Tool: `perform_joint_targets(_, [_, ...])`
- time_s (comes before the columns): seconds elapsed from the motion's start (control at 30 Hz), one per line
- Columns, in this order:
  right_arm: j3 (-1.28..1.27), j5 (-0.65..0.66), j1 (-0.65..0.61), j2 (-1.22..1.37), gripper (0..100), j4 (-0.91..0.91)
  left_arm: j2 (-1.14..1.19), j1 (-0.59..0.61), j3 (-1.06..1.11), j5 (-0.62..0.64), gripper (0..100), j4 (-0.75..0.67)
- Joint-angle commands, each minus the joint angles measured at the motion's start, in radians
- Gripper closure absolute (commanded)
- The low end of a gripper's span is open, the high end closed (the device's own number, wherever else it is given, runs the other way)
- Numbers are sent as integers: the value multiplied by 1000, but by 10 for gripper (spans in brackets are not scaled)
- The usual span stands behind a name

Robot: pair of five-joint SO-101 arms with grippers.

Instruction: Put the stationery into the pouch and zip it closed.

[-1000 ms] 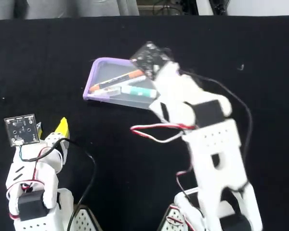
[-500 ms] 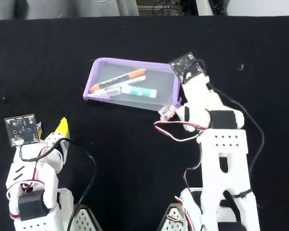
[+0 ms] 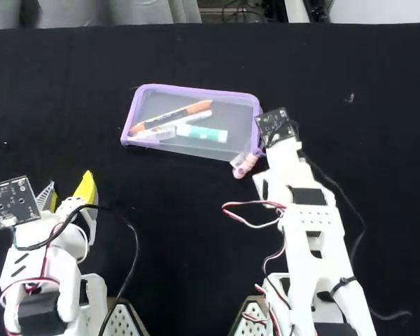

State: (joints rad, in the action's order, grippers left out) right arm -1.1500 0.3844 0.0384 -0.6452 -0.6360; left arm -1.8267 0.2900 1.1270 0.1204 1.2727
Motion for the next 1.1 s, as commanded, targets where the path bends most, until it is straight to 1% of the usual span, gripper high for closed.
perform_joint_targets(0.0, [-22, -12, 15, -28, 917, 32, 2, -16, -58, 14, 777, 37])
perform_joint_targets(0.17, [-101, -12, 8, -28, 917, 34, 2, -36, -51, 14, 777, 37])
perform_joint_targets(0.3, [-160, -6, 8, -28, 916, 35, 2, -82, -36, 14, 777, 29])
perform_joint_targets(0.4, [-193, -6, 8, -28, 917, 92, 2, -116, -36, 14, 777, 2])
perform_joint_targets(0.53, [-251, -12, 6, -28, 914, 186, 2, -111, -41, 14, 777, -66])
perform_joint_targets(0.6, [-257, -12, 6, -30, 914, 203, 2, -111, -62, 14, 777, -77])
perform_joint_targets(0.8, [-257, -11, 12, -30, 914, 206, 2, -111, -194, 14, 777, -69])
perform_joint_targets(1.07, [-257, -6, 8, -30, 914, 206, 0, -113, -334, 14, 777, 28])
